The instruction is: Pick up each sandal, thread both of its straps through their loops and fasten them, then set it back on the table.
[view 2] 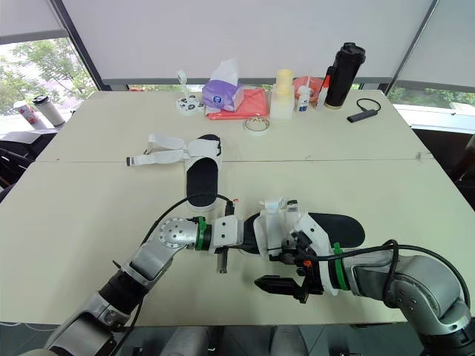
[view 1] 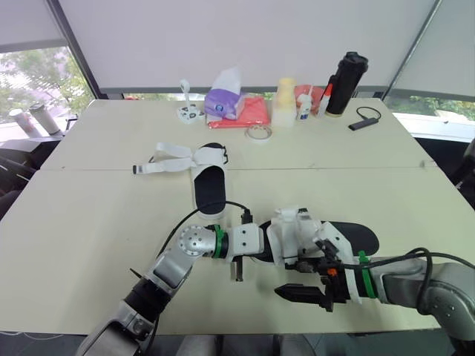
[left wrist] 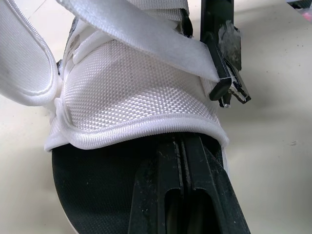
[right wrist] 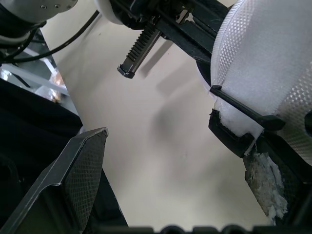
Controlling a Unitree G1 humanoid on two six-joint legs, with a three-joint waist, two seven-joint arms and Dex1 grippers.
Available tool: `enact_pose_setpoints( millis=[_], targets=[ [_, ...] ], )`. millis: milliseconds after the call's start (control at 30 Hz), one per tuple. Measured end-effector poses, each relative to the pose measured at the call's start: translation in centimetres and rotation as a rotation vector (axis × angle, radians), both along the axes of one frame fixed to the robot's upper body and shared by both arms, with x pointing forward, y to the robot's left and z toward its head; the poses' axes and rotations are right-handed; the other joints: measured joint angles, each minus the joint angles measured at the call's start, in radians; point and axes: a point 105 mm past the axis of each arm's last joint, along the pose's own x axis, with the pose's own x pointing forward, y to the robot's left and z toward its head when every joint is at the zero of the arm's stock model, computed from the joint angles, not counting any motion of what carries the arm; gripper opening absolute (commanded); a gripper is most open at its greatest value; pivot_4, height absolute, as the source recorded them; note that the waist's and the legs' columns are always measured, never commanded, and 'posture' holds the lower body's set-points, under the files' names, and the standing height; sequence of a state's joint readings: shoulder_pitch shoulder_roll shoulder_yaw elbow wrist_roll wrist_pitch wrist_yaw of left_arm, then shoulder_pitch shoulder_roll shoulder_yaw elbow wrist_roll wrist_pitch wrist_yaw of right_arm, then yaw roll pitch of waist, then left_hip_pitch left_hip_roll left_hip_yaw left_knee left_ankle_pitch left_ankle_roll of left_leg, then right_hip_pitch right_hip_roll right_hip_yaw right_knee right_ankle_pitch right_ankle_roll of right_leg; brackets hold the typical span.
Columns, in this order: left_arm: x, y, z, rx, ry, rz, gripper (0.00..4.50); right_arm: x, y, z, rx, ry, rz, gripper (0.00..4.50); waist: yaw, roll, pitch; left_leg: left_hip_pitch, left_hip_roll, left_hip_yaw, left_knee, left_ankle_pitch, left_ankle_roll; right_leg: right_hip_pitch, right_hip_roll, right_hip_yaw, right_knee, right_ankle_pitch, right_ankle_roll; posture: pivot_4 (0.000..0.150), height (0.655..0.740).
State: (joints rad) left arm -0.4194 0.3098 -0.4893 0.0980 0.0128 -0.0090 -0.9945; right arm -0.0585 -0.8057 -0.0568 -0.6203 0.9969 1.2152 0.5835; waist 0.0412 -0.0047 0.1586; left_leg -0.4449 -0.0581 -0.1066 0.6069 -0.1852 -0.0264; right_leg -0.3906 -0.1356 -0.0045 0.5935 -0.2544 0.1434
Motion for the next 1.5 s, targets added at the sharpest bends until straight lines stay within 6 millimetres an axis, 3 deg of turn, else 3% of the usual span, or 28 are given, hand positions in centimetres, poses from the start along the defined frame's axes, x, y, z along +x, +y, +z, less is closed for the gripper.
enact_pose_setpoints(
  millis=[67,133,233,400,733,1100,1500],
  targets=[
    [0.0,0.0,0.0,0.0,0.0,0.001,0.0,0.0,0.0,-0.1,0.01,0.011,-0.012,4.44,0.0,0.0,0.0,0.0,0.0,0.0,0.0,0.0,0.0,0.0,0.0,0.0,0.0,0.0,0.0,0.15,0.7296],
    [0.0,0.0,0.0,-0.001,0.0,0.002,0.0,0.1,0.0,-0.1,0.022,0.023,-0.027,3.92,0.0,0.0,0.0,0.0,0.0,0.0,0.0,0.0,0.0,0.0,0.0,0.0,0.0,0.0,0.0,0.15,0.7296],
    [0.0,0.0,0.0,-0.001,0.0,0.002,0.0,0.5,-0.4,-0.2,0.012,0.019,-0.058,2.62,0.0,0.0,0.0,0.0,0.0,0.0,0.0,0.0,0.0,0.0,0.0,0.0,0.0,0.0,0.0,0.15,0.7296],
    [0.0,0.0,0.0,-0.002,-0.001,0.001,0.0,0.8,-0.9,-0.3,0.0,0.019,-0.092,0.04,0.001,0.0,0.0,0.0,0.0,0.0,0.0,0.0,0.0,0.0,0.0,0.0,0.0,0.0,0.0,0.15,0.7296],
    [-0.1,0.0,0.0,-0.003,-0.001,0.0,0.0,0.5,-1.1,-0.6,-0.009,0.055,-0.092,0.01,0.001,0.0,0.0,0.0,0.0,0.0,0.0,0.0,0.0,0.0,0.0,0.0,0.001,0.0,0.0,0.15,0.7296],
    [-0.1,0.0,0.0,-0.001,0.001,0.004,0.0,-4.4,-1.7,-3.2,-0.064,0.224,0.055,0.01,0.0,0.0,0.0,0.001,0.0,0.0,0.0,0.0,0.0,0.001,0.0,0.0,0.001,0.0,0.0,0.15,0.7296],
    [-0.1,0.0,0.0,-0.001,0.001,0.003,0.0,-5.6,-1.8,-1.6,-0.096,0.106,0.172,0.01,0.001,0.0,0.0,0.001,0.0,0.0,0.0,0.0,0.0,0.001,0.0,-0.001,0.001,0.0,0.0,0.15,0.7296]
  ],
)
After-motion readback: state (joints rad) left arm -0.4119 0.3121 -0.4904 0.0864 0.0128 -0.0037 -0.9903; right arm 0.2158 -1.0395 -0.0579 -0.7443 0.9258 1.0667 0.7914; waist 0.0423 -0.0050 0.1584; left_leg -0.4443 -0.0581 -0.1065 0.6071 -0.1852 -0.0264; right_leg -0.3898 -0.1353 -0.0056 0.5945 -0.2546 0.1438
